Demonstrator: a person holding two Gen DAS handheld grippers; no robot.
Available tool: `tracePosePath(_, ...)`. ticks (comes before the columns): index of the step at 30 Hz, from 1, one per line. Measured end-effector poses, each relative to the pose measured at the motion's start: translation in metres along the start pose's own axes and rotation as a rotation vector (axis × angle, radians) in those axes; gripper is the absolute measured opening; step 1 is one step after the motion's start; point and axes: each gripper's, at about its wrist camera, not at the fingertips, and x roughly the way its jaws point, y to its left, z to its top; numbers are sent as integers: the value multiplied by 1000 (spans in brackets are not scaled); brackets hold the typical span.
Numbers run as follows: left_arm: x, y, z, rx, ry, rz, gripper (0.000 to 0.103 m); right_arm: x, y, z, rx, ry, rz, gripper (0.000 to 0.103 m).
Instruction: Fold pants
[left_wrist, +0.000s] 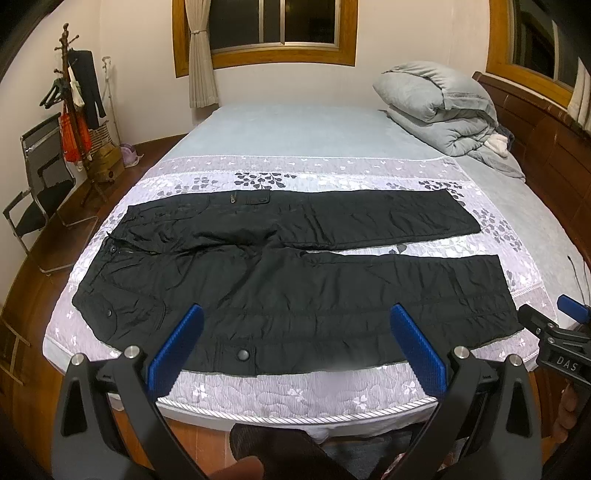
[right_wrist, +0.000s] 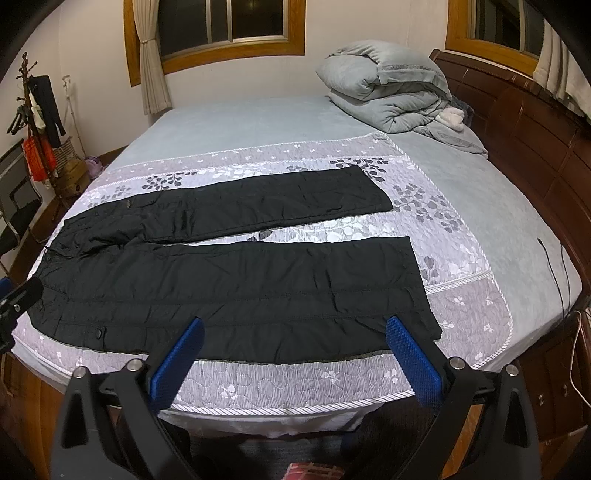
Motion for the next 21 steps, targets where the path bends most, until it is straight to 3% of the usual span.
tracePosePath(21, 1, -1, 0, 2, 2, -3, 100, 0, 0, -1, 0, 4, 1, 99)
